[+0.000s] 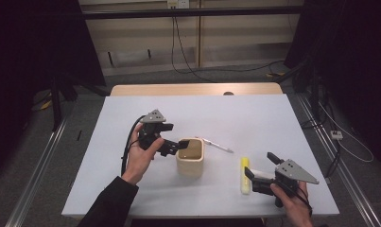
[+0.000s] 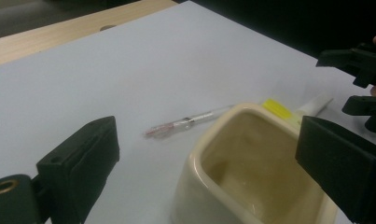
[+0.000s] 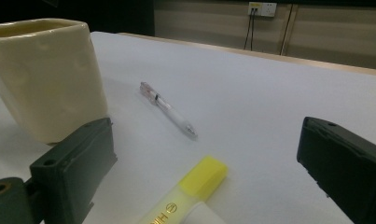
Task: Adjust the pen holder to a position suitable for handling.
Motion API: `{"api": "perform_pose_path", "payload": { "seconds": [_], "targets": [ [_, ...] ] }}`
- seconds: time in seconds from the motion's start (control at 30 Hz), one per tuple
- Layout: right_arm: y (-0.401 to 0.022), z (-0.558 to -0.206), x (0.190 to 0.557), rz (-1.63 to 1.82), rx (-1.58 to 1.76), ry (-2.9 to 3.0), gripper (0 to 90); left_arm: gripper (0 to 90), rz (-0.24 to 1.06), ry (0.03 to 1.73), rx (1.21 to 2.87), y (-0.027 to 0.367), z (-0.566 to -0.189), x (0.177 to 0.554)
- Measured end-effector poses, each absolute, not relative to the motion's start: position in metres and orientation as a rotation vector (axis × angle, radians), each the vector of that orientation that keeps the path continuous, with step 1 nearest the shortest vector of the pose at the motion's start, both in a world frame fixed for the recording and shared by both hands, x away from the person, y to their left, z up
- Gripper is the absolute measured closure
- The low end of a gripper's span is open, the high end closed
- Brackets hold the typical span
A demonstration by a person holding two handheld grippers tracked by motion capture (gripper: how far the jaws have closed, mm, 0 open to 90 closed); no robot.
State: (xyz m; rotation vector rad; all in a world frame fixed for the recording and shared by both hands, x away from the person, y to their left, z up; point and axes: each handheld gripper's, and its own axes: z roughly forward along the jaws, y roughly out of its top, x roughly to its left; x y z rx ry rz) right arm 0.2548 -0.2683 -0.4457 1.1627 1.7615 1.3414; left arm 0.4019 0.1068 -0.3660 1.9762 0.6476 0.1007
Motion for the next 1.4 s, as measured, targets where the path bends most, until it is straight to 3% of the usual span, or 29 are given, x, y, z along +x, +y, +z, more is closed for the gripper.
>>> {"api": "perform_pose_path", "payload": {
  "seconds": [0.23,0.37,0.6,0.77,1.03,1.4],
  "targets": [
    [-0.269,-0.446,0.256,1.336,1.174,1.756,3.8,6.2,0.146,0.667,1.969,0.122,-0.367,0.396],
    [-0.269,-0.447,0.257,1.336,1.177,1.757,3.8,6.3,0.071,0.668,1.966,0.128,-0.368,0.395],
    [-0.269,-0.446,0.255,1.335,1.177,1.756,3.8,6.2,0.188,0.685,2.006,0.138,-0.369,0.386],
    [-0.271,-0.446,0.253,1.341,1.172,1.755,3.8,6.2,0.149,0.713,1.995,0.147,-0.375,0.380],
    [-0.271,-0.446,0.252,1.335,1.168,1.756,3.8,6.2,0.284,0.746,1.986,0.168,-0.388,0.364],
    [-0.271,-0.446,0.251,1.333,1.167,1.754,3.8,5.6,0.304,0.753,1.932,0.188,-0.407,0.345]
  ]
}}
